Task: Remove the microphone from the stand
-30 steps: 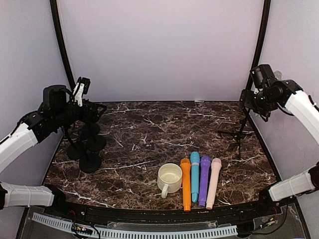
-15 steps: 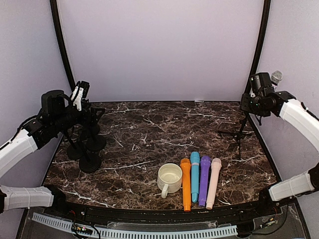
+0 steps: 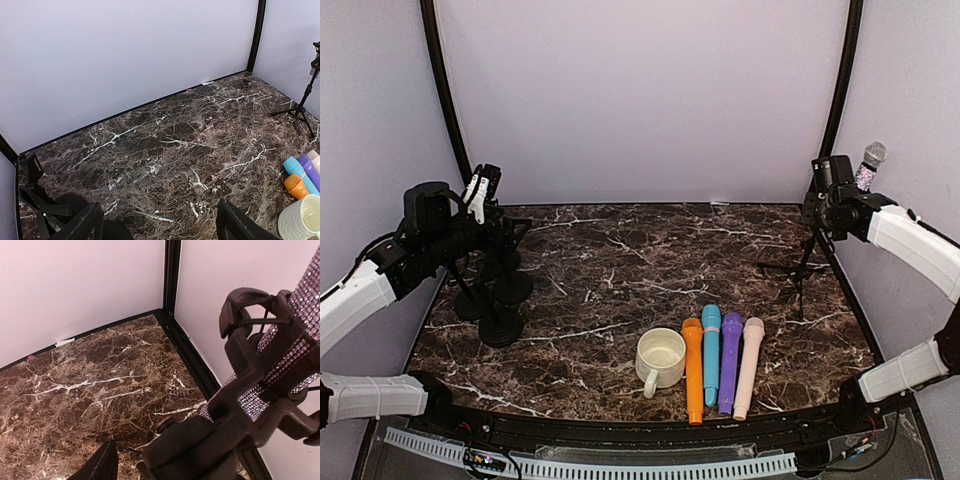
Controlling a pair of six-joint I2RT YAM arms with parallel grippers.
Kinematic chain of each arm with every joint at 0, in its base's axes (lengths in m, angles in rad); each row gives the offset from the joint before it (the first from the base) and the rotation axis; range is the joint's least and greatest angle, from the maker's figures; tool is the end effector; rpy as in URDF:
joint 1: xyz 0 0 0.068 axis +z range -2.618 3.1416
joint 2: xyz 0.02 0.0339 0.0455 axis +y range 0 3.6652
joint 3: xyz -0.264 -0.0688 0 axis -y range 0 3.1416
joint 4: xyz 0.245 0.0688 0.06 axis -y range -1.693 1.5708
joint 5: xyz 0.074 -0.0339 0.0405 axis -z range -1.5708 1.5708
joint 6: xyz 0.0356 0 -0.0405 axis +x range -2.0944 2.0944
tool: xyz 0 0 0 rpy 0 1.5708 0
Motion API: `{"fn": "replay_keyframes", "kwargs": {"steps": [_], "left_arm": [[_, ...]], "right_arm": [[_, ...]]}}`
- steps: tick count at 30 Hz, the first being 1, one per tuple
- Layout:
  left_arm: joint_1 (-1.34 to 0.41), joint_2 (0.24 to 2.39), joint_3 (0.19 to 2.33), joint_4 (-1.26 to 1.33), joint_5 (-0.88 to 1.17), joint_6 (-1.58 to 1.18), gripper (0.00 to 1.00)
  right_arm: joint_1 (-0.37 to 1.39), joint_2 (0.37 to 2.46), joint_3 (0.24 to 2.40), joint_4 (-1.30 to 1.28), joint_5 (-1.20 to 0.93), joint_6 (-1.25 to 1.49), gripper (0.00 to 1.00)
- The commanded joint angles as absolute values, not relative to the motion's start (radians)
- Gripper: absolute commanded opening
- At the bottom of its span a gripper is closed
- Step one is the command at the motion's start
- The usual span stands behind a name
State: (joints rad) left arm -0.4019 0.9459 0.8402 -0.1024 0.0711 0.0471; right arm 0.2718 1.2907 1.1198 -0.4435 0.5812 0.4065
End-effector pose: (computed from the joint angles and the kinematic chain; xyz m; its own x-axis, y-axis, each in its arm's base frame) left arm 0.2039 -0.0894 0.3388 -0.1685 0.1227 -0.9780 0.4626 0.8860 0.0314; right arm 0.2783 0.0573 0.3249 -0.4279 0.2238 -0.8757 0.4104 0.9113 0.0324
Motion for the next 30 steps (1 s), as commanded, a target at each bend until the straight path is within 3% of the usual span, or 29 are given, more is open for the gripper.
{"fn": "replay_keyframes", "kwargs": {"steps": [1, 8, 14, 21, 30], "left_arm": [[-0.399, 0.947, 0.831, -0.080, 0.096, 0.069, 0.80], [-0.399, 0.957, 0.833, -0.084, 0.115, 0.075, 0.80], [-0.399, 0.962, 0.834, -0.086, 0.104, 0.084, 0.80], [-0.399, 0.959, 0.833, -0.087, 0.097, 0.086, 0.80], [-0.399, 0.957, 0.832, -0.089, 0.096, 0.087, 0.80]], "right_arm": [[0.263, 1.316, 1.099, -0.365, 0.650, 0.381, 0.51], [0.255, 1.343, 1.070, -0.289, 0.670, 0.346, 0.38], [0.253, 1.341, 1.059, -0.250, 0.680, 0.337, 0.17], [0.255, 1.294, 1.060, -0.200, 0.635, 0.298, 0.00], [0.295, 1.267, 1.126, -0.185, 0.602, 0.342, 0.00]]}}
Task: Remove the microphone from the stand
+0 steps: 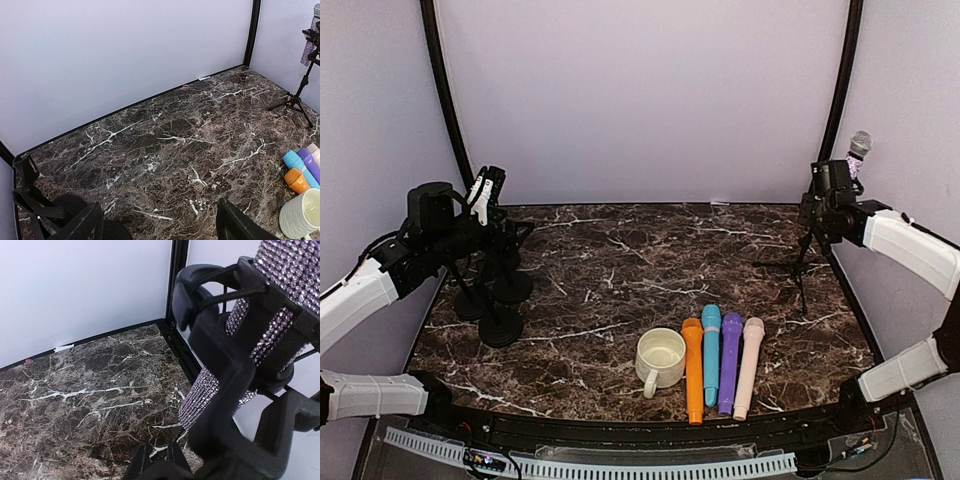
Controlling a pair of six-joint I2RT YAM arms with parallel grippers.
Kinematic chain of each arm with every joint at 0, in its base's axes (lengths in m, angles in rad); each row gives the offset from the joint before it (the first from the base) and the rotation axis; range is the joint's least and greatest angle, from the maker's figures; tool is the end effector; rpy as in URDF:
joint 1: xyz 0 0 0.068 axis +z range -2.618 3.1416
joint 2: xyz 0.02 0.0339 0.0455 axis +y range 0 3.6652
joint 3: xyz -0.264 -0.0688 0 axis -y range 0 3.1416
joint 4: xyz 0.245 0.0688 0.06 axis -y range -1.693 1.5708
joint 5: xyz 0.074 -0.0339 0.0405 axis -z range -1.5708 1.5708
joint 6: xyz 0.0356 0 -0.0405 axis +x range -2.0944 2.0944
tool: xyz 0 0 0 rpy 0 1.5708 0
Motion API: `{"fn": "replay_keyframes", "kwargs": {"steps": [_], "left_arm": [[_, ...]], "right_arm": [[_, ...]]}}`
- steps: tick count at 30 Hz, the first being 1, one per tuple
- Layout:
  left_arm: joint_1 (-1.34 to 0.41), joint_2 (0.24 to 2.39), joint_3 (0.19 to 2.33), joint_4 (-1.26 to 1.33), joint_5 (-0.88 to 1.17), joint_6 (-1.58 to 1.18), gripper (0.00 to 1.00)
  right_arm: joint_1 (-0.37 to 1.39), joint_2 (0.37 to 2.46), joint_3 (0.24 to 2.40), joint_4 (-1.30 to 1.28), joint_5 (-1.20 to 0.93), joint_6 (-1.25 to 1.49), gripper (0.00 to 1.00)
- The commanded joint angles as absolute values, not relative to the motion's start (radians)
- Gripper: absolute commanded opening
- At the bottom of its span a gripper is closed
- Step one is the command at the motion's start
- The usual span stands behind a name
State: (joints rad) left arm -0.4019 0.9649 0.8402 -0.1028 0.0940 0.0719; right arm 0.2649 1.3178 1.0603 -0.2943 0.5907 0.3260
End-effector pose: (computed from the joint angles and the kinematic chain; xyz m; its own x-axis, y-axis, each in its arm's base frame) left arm 0.2075 -0.0918 0.3349 -0.1730 0.1513 -0.9732 0.4873 0.8719 0.0489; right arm 0.2892 0.0579 0.3104 -0.4023 0.1665 -0.9002 0.3897 0.9209 -0.0039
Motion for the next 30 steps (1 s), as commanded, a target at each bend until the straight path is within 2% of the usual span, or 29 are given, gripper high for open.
{"fn": "replay_keyframes", "kwargs": {"steps": [1, 9, 15, 22, 30], "left_arm": [[-0.399, 0.957, 0.832, -0.089, 0.095, 0.088, 0.80], [-0.399, 0.954, 0.830, -0.090, 0.087, 0.089, 0.79], [-0.399, 0.951, 0.827, -0.089, 0.081, 0.090, 0.79], [-0.399, 0.953, 0.825, -0.089, 0.077, 0.095, 0.79], [-0.399, 0.952, 0.824, -0.086, 0.095, 0.099, 0.79]], "right_arm": [[0.314, 1.272, 1.143, -0.182, 0.611, 0.345, 0.00], [0.497, 1.364, 1.259, -0.152, 0.669, 0.398, 0.00], [0.615, 1.473, 1.351, -0.107, 0.627, 0.378, 0.00], [0.692, 1.573, 1.418, -0.015, 0.468, 0.302, 0.00], [0.719, 1.669, 1.513, -0.032, 0.283, 0.182, 0.00]]}}
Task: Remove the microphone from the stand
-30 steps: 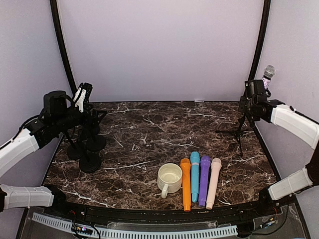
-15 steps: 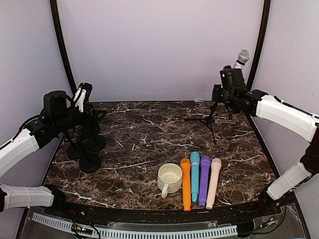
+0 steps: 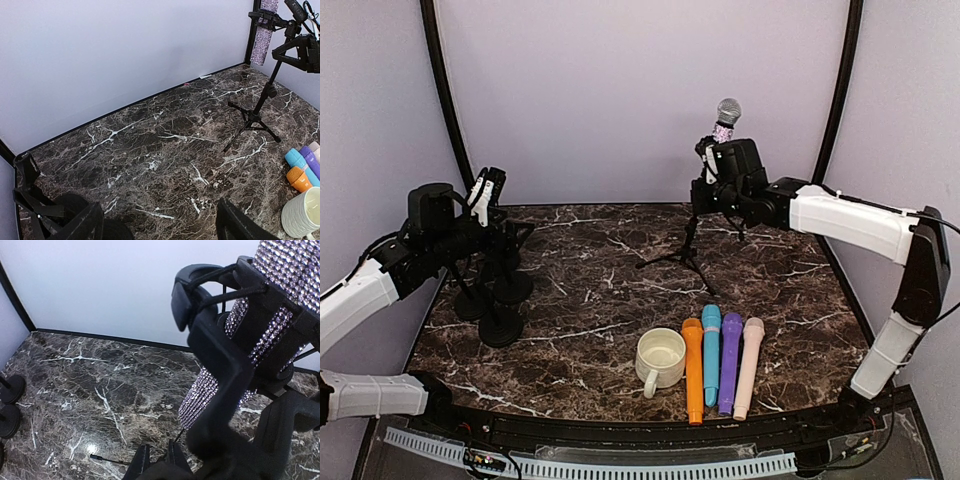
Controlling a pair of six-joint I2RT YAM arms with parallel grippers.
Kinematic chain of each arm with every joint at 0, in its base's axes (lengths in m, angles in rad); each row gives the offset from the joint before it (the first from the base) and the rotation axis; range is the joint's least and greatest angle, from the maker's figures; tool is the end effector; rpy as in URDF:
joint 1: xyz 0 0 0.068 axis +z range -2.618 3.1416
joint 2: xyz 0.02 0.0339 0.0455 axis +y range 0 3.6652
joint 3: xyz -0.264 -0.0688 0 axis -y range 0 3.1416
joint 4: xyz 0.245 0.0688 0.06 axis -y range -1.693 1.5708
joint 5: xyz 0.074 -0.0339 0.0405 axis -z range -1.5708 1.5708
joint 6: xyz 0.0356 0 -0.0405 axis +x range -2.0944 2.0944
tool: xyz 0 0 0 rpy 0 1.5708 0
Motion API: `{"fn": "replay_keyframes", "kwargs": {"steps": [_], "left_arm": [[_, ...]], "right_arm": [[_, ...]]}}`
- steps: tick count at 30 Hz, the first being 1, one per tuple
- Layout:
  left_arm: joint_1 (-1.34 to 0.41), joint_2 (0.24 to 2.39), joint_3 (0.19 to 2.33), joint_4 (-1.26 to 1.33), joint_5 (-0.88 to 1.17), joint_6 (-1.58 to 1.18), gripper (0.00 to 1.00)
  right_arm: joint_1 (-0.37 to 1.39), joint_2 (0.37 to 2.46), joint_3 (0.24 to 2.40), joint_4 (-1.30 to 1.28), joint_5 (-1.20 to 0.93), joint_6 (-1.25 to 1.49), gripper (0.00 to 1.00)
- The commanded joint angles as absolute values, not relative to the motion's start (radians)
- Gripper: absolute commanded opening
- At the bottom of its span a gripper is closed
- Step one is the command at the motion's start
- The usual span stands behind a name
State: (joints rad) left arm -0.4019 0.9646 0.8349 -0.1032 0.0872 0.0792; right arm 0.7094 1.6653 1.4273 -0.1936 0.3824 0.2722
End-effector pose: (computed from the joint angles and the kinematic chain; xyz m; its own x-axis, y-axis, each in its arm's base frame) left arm 0.2075 -0.0916 0.3330 -0.1747 0.1599 -0.9715 0.4830 0.8738 0.0569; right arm 0.3079 0.2468 0.3321 -0.3991 -0.0138 -0.9168 -0.2491 0.9639 0.0938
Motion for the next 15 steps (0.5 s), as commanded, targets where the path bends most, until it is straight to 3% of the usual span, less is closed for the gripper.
{"fn": "replay_keyframes", "kwargs": {"steps": [1, 15], "left_arm": [[-0.399, 0.954, 0.824, -0.086, 0.093, 0.099, 0.79], [-0.399, 0.951, 0.822, -0.084, 0.105, 0.101, 0.79]], "right_arm": [[0.720, 1.680, 1.522, -0.040, 0.262, 0.177, 0.00], [0.737, 1.786, 1.604, -0.108, 0.148, 0.102, 0.00]]}}
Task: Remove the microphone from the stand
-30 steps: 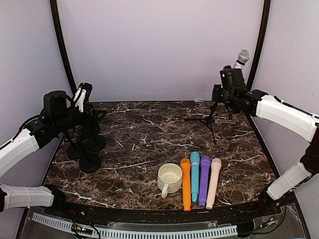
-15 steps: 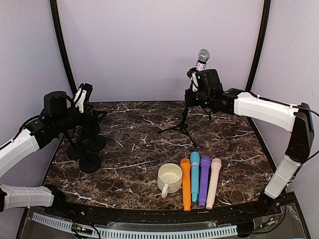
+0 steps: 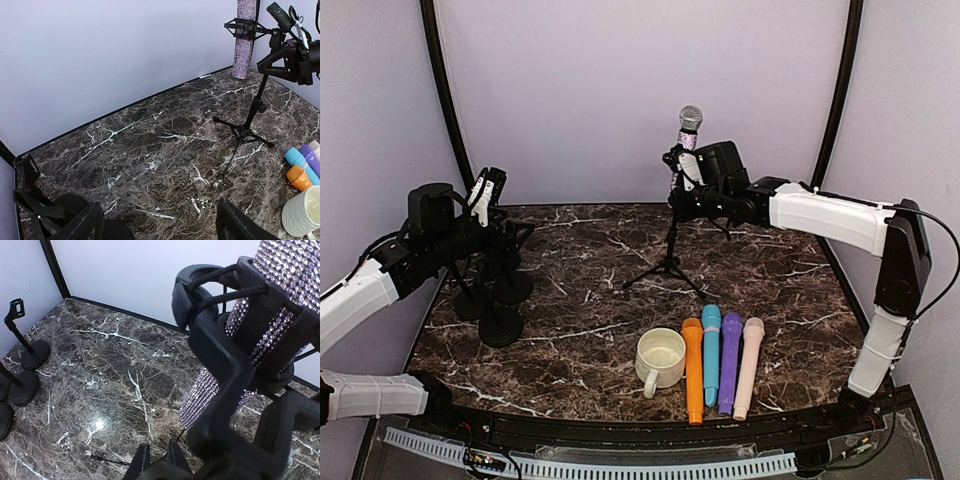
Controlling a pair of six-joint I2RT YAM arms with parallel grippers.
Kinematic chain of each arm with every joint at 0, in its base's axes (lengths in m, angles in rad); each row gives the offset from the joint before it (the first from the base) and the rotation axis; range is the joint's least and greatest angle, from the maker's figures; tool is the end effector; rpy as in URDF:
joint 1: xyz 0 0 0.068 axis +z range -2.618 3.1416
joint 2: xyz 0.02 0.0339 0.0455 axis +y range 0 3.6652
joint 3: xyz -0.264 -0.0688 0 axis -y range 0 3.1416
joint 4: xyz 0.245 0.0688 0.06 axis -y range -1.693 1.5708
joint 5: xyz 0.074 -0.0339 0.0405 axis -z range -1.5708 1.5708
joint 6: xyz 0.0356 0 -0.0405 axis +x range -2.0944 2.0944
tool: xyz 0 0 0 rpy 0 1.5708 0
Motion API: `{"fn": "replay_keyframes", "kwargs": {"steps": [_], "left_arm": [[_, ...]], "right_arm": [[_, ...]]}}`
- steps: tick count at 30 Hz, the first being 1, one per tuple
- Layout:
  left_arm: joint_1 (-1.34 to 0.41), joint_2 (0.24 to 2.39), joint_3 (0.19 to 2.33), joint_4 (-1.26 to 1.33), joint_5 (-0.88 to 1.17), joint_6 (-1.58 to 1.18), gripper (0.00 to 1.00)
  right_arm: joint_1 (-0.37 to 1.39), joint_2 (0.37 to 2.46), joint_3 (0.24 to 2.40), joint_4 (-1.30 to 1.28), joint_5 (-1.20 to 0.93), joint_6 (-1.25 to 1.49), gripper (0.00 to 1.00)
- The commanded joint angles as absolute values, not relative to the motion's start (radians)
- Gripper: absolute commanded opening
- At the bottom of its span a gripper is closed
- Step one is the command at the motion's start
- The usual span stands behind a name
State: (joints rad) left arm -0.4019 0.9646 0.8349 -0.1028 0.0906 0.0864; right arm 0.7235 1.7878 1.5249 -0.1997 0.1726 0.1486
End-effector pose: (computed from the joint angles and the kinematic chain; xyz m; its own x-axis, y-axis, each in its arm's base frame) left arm 0.2075 -0.0917 0.3330 -0.1707 0.1659 -0.9713 0.4871 0.8710 0.0632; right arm 0.3238 0.2778 0.3169 -0.4103 -0.1678 -0.8964 -0.4815 0.8746 0.0567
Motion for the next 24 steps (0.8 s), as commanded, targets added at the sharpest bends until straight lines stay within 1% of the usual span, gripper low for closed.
{"fn": "replay_keyframes", "kwargs": {"steps": [1, 3, 12, 20, 24], "left_arm": [[-0.399, 0.951, 0.822, -0.084, 0.105, 0.102, 0.79], [-0.399, 0.951, 0.822, -0.084, 0.104, 0.103, 0.79], [-0.399, 0.956, 0.824, -0.087, 0.101, 0.102, 0.79], [-0.399, 0.966, 0.828, -0.093, 0.098, 0.103, 0.79], [-0.399, 0.965, 0.828, -0.092, 0.094, 0.103, 0.79]], "right_arm": [[0.738, 1.792, 1.610, -0.117, 0.144, 0.101, 0.00], [0.740, 1.803, 1.619, -0.129, 0.141, 0.100, 0.01], [0.754, 1.808, 1.610, -0.139, 0.162, 0.096, 0.28], [0.756, 1.721, 1.555, -0.153, 0.202, 0.082, 0.63], [0.757, 1.633, 1.473, -0.134, 0.195, 0.125, 0.74]]}}
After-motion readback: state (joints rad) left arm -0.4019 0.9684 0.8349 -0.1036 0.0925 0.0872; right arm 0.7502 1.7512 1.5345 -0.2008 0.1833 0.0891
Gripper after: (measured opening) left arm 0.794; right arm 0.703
